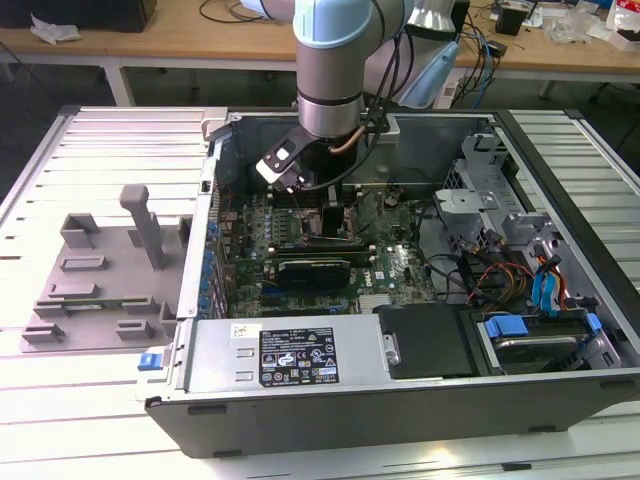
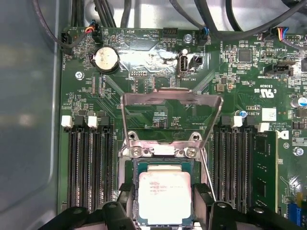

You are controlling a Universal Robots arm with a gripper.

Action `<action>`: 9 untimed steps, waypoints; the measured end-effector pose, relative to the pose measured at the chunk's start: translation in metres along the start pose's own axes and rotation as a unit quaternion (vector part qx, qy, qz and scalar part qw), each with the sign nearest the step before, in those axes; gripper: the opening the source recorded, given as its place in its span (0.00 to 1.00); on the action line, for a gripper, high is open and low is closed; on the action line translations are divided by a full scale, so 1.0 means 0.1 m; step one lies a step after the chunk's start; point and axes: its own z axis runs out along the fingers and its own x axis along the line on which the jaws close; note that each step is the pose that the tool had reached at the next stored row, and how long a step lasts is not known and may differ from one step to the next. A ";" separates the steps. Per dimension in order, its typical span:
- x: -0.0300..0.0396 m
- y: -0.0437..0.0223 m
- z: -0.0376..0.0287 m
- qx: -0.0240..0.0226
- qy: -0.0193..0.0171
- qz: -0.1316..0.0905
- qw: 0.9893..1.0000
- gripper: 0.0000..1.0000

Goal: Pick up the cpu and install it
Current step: 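Place the cpu into insertion slot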

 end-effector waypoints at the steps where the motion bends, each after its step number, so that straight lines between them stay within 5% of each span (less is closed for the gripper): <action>1: 0.000 -0.001 0.010 0.000 0.000 0.000 1.000 0.62; 9: 0.000 -0.001 0.018 0.000 0.000 0.000 1.000 0.62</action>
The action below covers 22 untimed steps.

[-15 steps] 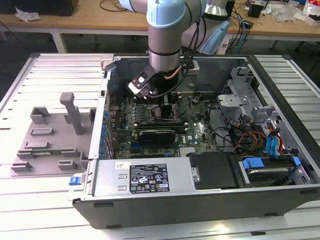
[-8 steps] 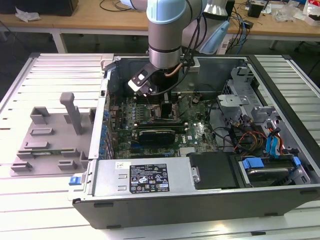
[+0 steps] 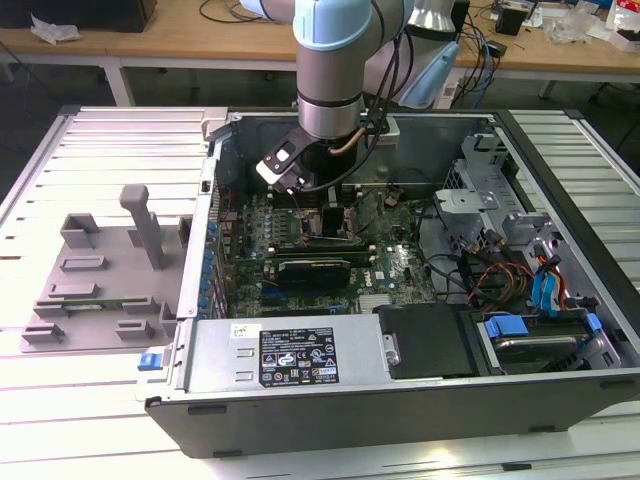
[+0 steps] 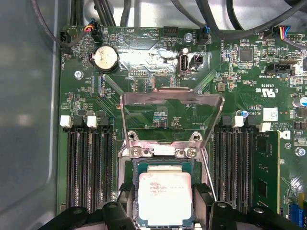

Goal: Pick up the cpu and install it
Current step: 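Place the cpu into insertion slot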

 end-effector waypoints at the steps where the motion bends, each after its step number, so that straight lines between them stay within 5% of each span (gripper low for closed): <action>1: 0.000 0.001 -0.023 0.000 0.000 0.000 1.000 0.62; 7: -0.001 0.002 -0.041 0.000 0.000 0.000 1.000 0.60; 8: -0.001 0.002 -0.043 0.000 0.000 0.000 1.000 0.41; 12: -0.001 0.002 -0.047 0.000 0.000 0.000 1.000 0.24; 13: -0.001 0.003 -0.048 0.000 0.000 0.000 1.000 0.11; 22: -0.001 0.005 -0.036 0.000 0.002 0.010 1.000 0.11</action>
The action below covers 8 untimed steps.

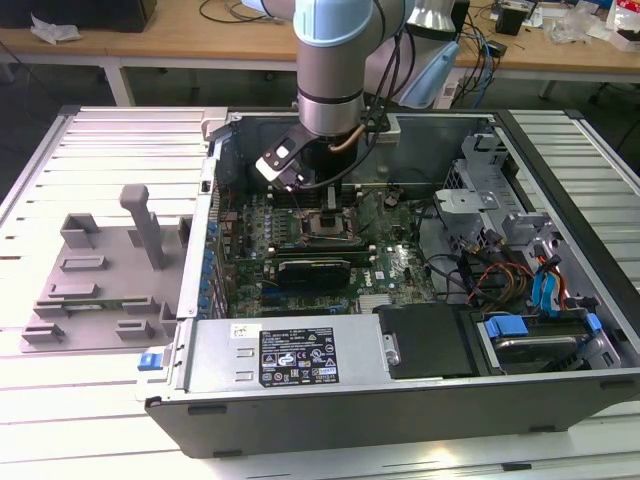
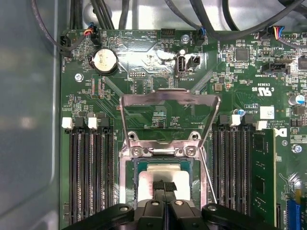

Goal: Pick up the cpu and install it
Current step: 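Place the cpu into insertion slot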

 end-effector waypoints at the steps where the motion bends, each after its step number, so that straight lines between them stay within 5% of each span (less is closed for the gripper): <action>1: 0.000 0.004 0.001 0.000 0.000 0.001 1.000 0.11; 8: 0.001 0.009 0.013 0.000 0.000 0.001 1.000 0.11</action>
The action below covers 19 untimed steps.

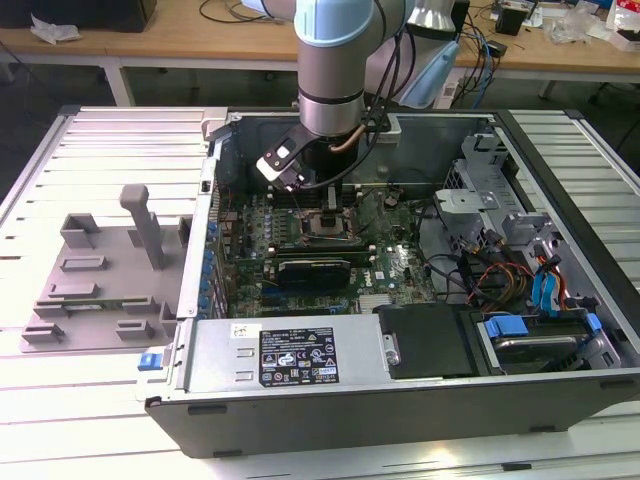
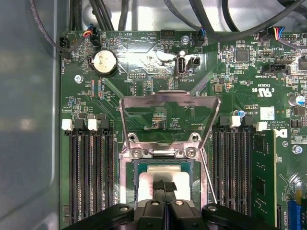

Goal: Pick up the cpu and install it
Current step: 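Place the cpu into insertion slot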

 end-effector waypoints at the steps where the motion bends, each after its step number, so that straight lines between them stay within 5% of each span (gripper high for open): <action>1: 0.000 0.000 0.000 0.000 0.000 0.000 1.000 0.11; 10: -0.020 -0.005 -0.062 0.000 0.001 0.000 1.000 0.11; 12: -0.038 -0.019 -0.059 0.000 0.005 0.000 1.000 0.11; 14: -0.050 -0.023 -0.047 0.000 0.012 0.000 1.000 0.11; 17: -0.071 -0.024 -0.046 0.000 0.014 0.000 1.000 0.11; 18: -0.092 -0.024 -0.045 0.000 0.020 0.001 1.000 0.11; 19: -0.096 -0.025 -0.045 0.000 0.023 0.001 1.000 0.11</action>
